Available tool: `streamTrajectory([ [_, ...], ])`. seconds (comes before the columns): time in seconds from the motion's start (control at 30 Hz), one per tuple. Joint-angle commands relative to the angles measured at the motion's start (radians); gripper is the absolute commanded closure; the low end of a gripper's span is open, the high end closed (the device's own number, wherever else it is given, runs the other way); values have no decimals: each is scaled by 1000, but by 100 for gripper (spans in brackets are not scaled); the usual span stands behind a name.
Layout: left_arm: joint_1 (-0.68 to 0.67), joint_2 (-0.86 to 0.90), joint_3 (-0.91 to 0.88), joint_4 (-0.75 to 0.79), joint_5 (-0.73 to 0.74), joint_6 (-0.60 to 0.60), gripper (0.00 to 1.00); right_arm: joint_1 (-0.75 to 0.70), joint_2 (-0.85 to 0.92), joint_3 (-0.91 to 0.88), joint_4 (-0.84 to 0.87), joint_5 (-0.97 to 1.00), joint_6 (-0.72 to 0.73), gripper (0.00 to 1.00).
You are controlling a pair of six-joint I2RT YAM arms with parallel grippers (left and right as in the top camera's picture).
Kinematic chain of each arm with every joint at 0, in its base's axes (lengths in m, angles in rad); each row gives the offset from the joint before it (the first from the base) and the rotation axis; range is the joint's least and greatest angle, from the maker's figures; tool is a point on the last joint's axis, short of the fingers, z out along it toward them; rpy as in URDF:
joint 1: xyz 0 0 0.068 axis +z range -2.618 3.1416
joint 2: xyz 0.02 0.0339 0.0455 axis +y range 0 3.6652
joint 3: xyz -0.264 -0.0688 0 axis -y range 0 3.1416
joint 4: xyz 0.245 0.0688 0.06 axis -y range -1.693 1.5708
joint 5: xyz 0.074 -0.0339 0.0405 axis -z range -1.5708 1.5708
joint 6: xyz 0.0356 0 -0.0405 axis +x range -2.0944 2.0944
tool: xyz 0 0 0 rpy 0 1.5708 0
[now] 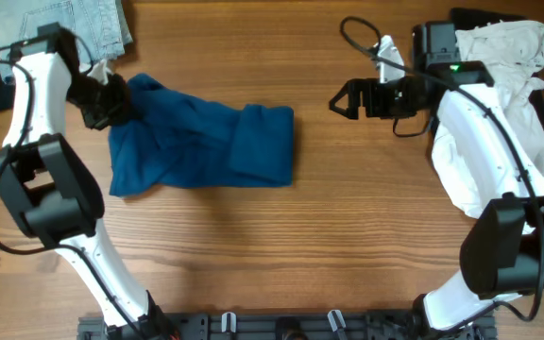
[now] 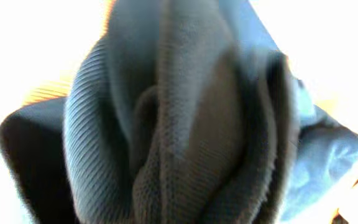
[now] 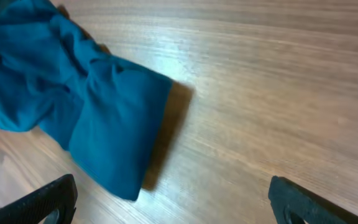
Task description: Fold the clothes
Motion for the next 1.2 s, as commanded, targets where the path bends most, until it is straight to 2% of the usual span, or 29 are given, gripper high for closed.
streamTrajectory([
  [0.0,-97,-79,26,-32,3,-34,96,45,-12,-98,71,23,22,1],
  [0.03,-121,-92,26,-35,7,-49,96,57,-12,-124,102,23,39,6],
  [0.23,-329,-157,26,-23,32,-68,96,130,-2,-250,263,23,119,61],
  [0.27,-367,-159,26,-12,32,-85,96,139,4,-251,264,27,121,67],
  [0.37,-473,-160,26,0,32,-122,96,149,31,-251,267,48,132,78],
  [0.6,-652,-159,26,34,32,-160,96,149,117,-251,284,48,135,89],
  [0.77,-750,-159,26,89,27,-180,94,149,164,-251,286,48,135,88],
  [1.0,-812,-159,26,151,28,-204,93,149,169,-251,286,48,135,91],
  [1.17,-824,-159,26,163,28,-204,83,148,169,-251,289,48,135,91],
])
